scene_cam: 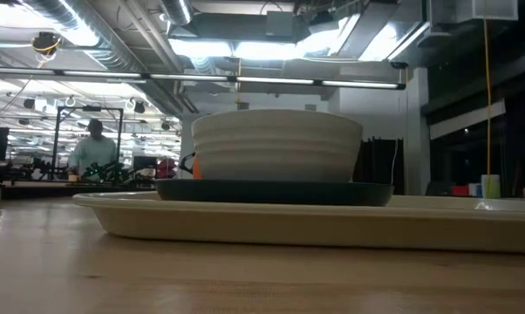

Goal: Set up tray
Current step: Put the green napkin on the white tray to the right of the black plate

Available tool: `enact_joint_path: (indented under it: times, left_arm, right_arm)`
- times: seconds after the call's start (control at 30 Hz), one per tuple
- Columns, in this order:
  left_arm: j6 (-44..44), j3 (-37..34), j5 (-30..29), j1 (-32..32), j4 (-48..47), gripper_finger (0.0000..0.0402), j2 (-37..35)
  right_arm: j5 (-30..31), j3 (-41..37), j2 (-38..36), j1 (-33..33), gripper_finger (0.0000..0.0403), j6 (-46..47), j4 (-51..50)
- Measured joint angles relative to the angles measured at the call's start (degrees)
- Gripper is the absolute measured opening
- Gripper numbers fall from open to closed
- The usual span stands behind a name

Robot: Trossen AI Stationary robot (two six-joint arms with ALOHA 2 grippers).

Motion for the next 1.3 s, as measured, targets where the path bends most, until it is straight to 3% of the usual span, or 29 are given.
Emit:
enact_joint_path:
  times: [0.3,0.47,1.3]
  left_arm:
    - [-1.6,0.0,-1.7,0.0,1.1,0.0102,3.8]
    - [-1.6,0.0,-1.7,0.0,2.1,0.0102,5.1]
    - [-1.6,0.0,-1.6,0.0,3.2,0.0102,5.6]
  right_arm:
    - [-1.5,-12.4,-8.1,-0.3,0.0004,-3.3,12.3]
    - [-1.6,-15.7,-8.9,-3.5,0.0004,-7.3,13.6]
    - [-9.2,-28.6,-8.8,-27.0,0.0004,-32.8,26.1]
